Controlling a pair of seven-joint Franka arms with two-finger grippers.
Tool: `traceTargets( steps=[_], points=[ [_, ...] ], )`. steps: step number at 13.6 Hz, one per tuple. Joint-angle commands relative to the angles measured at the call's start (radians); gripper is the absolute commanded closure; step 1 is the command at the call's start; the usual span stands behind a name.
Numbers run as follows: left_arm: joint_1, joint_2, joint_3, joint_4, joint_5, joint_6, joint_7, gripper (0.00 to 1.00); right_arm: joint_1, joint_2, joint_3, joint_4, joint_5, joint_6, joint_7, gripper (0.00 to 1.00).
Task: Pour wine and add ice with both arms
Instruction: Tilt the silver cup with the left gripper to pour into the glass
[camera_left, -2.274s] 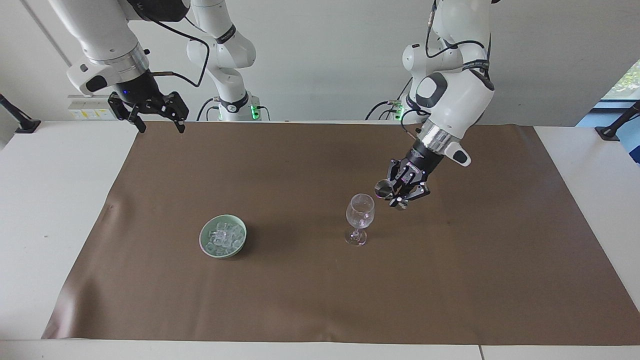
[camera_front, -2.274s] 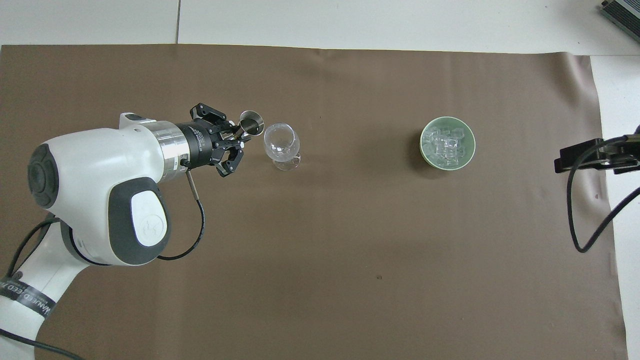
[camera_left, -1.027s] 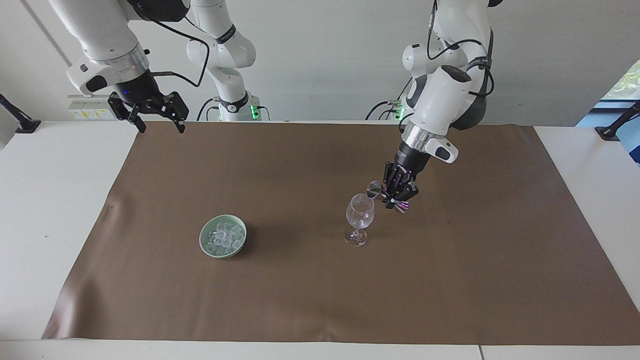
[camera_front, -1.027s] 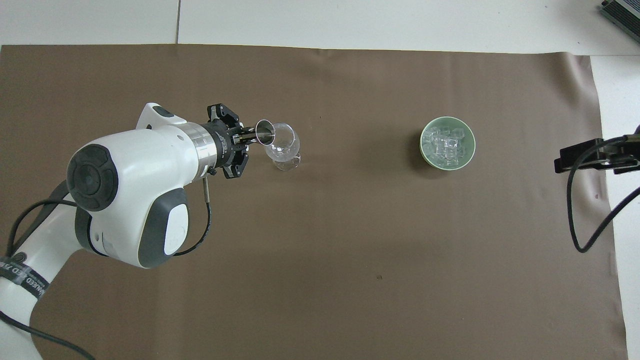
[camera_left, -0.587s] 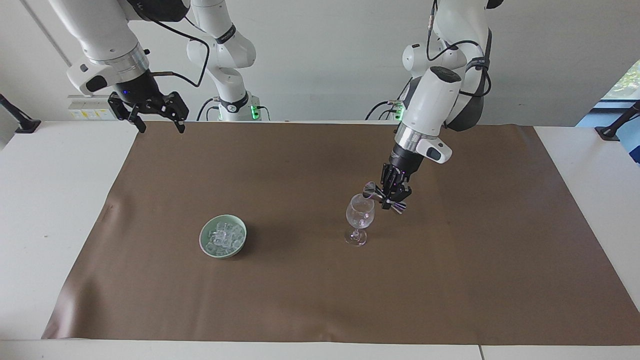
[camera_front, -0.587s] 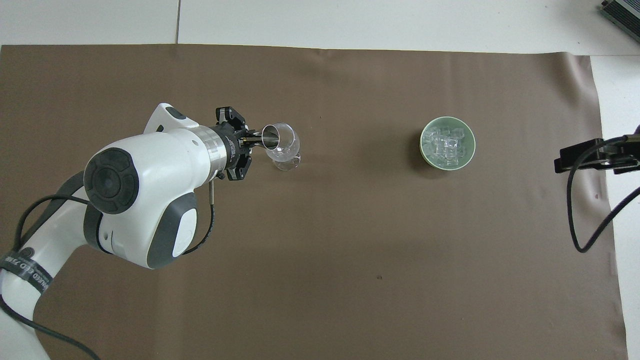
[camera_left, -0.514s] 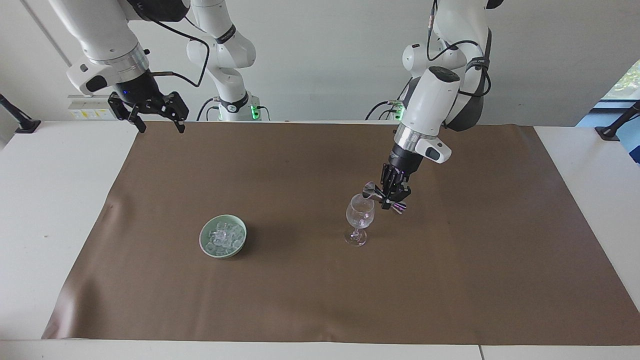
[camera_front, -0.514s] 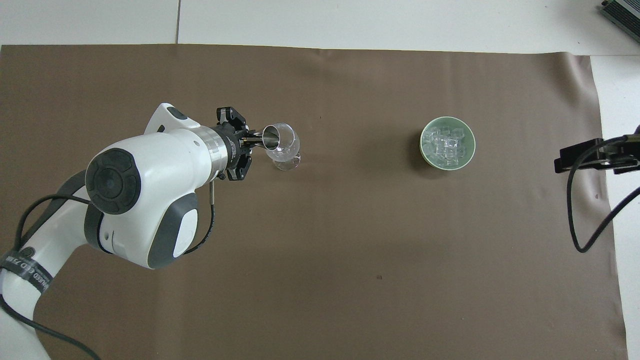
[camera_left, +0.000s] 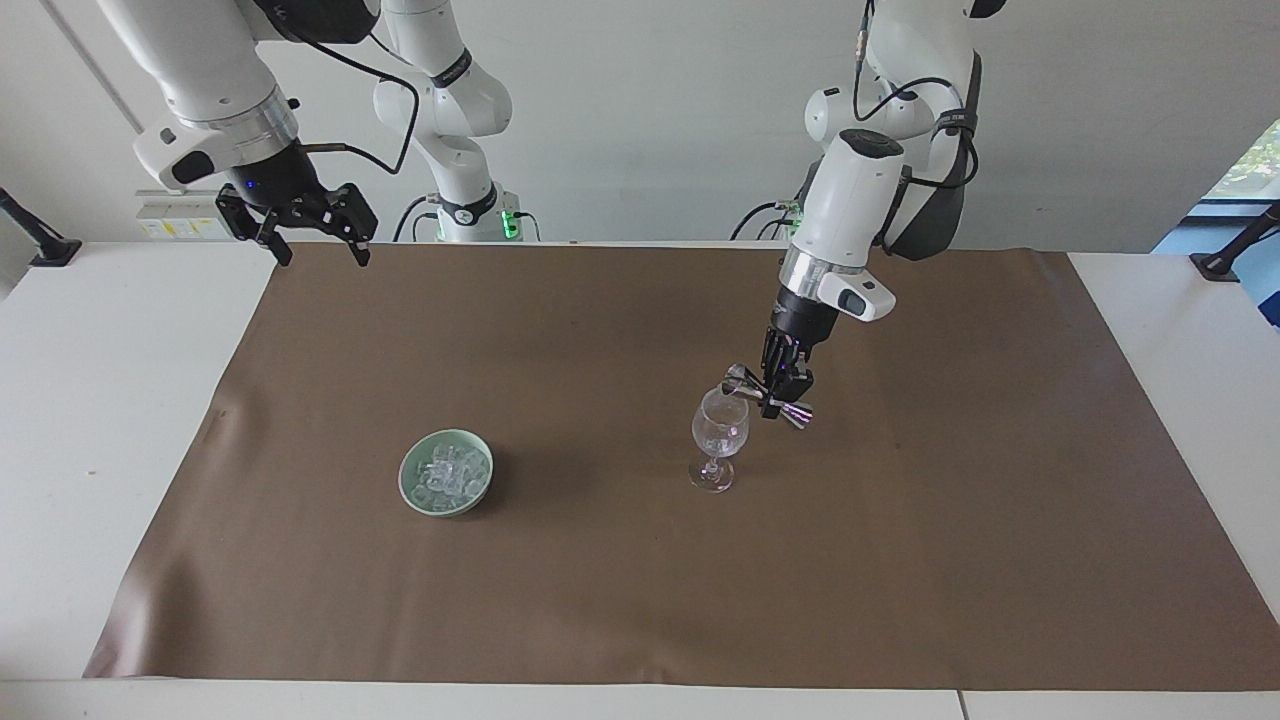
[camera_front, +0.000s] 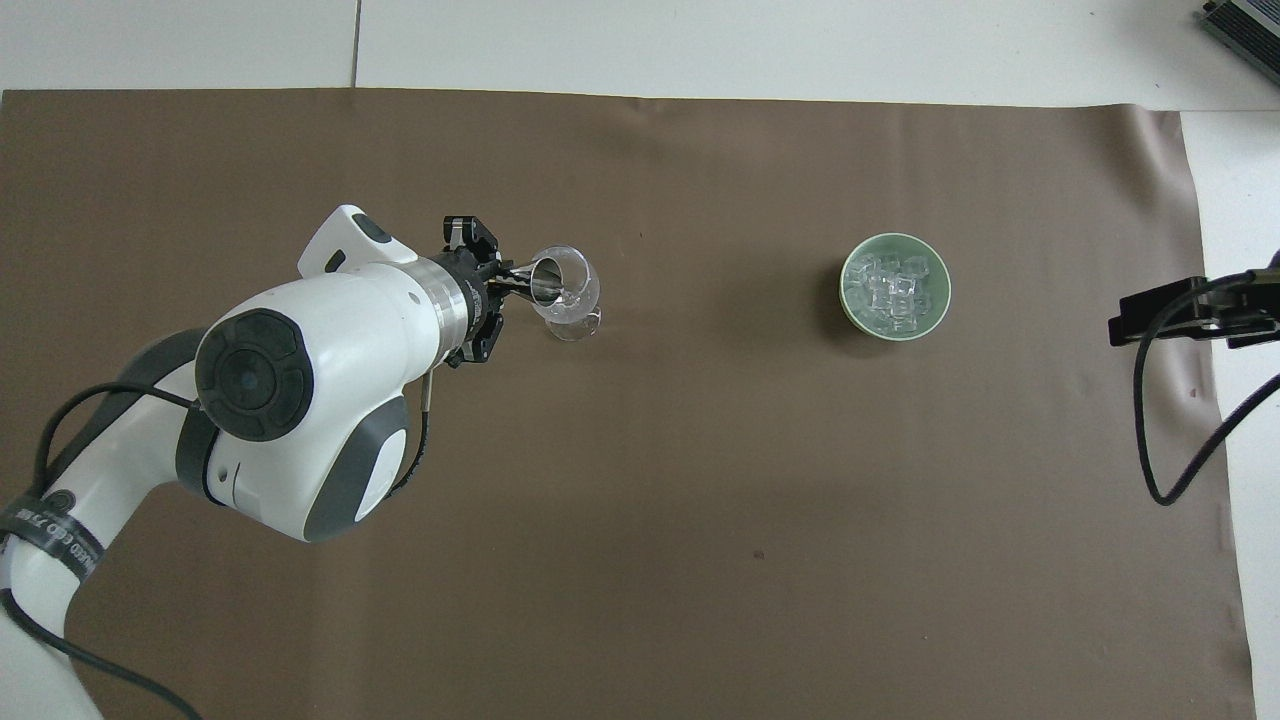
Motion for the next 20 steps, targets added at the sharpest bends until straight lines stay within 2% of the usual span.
traceTargets(
  steps=[1, 9, 15, 20],
  points=[
    [-0.011, 0.015, 0.003, 0.021, 0.034, 0.007, -0.022, 1.0, -0.009, -0.016, 0.004, -0.02, 0.009, 0.004, -0.005, 0.0],
    [-0.011, 0.025, 0.003, 0.038, 0.115, 0.004, -0.034, 1.0, -0.009, -0.016, 0.004, -0.02, 0.009, 0.004, -0.005, 0.0],
    [-0.011, 0.047, -0.004, 0.054, 0.23, 0.002, -0.096, 1.0, -0.009, -0.016, 0.004, -0.02, 0.009, 0.004, -0.005, 0.0],
    [-0.011, 0.048, -0.009, 0.057, 0.255, -0.009, -0.097, 1.0, -0.009, -0.016, 0.002, -0.02, 0.009, 0.004, -0.005, 0.0]
  ],
)
